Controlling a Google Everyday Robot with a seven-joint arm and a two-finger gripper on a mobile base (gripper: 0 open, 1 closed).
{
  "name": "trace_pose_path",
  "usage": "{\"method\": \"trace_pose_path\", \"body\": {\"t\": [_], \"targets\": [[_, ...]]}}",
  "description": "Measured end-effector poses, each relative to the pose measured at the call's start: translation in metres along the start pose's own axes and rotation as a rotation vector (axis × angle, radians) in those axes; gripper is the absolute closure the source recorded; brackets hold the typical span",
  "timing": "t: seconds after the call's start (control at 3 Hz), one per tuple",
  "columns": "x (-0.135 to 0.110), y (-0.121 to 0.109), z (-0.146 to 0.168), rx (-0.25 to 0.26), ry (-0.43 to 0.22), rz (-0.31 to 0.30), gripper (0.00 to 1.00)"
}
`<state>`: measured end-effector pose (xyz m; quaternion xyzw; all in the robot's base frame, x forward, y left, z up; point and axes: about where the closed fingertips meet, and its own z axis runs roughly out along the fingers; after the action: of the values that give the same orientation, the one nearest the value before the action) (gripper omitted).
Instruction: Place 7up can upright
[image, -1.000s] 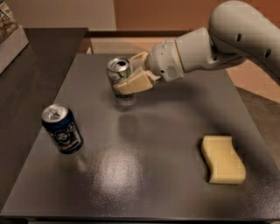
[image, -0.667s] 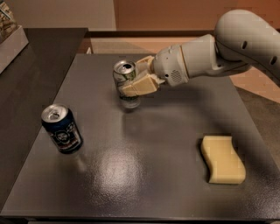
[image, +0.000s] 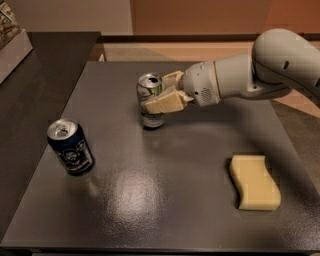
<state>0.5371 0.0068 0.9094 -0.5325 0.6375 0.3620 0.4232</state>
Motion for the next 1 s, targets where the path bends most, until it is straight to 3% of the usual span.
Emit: {"method": "trace_pose_path", "body": {"t": [0.33, 1.0], "targets": [[0.0059, -0.0030, 0.0006, 0.003, -0.024, 0.015, 0.59], [0.0156, -0.0054, 0.0045, -0.024, -0.009, 0.012, 0.13]]}}
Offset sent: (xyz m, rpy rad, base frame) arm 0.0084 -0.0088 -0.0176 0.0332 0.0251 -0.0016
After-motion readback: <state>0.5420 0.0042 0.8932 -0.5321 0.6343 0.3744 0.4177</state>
